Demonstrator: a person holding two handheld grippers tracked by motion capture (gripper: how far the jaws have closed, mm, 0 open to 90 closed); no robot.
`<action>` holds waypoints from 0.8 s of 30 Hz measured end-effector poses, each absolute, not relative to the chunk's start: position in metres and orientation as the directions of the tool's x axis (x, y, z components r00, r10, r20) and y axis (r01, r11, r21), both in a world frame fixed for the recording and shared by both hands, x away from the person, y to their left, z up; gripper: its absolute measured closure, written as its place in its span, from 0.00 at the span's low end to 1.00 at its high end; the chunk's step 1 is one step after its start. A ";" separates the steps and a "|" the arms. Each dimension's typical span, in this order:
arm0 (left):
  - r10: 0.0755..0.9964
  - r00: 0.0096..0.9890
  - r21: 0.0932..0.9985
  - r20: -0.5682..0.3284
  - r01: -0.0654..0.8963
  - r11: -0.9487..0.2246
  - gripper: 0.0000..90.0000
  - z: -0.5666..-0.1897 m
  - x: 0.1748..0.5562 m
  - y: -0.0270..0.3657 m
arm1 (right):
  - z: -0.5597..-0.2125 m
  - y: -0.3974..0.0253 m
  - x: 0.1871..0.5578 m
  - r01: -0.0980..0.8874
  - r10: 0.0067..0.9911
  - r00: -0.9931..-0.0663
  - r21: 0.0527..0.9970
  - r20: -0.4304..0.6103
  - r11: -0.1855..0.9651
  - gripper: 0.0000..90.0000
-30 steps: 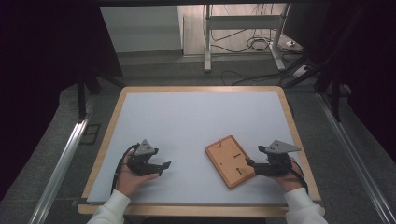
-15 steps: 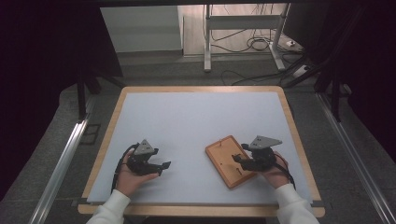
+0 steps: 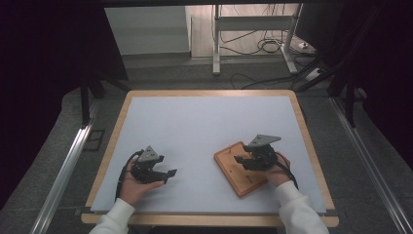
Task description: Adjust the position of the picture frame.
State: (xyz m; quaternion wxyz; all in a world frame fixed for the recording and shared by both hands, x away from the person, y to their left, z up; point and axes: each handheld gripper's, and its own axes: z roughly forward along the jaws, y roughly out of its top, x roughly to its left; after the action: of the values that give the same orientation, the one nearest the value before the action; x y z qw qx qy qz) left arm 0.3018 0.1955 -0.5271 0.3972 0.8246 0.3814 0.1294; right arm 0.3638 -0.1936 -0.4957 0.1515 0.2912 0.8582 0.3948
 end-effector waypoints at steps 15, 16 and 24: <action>0.727 0.682 0.748 -0.077 0.521 -0.410 0.26 -0.528 0.301 0.194 | -0.499 -0.167 0.387 0.364 0.584 -0.810 0.736 -0.052 0.571 0.66; 0.728 0.682 0.748 -0.078 0.522 -0.409 0.26 -0.528 0.301 0.194 | -0.500 -0.165 0.389 0.364 0.584 -0.809 0.732 -0.058 0.576 0.68; 0.725 0.684 0.745 -0.076 0.523 -0.415 0.26 -0.528 0.301 0.194 | -0.503 -0.155 0.396 0.372 0.581 -0.812 0.720 -0.053 0.586 0.87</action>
State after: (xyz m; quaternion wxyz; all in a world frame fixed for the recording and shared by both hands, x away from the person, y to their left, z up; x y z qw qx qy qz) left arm 0.3011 0.1936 -0.5284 0.3893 0.8309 0.3756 0.1300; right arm 0.3960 -0.1554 -0.5034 0.1429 0.2713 0.8788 0.3655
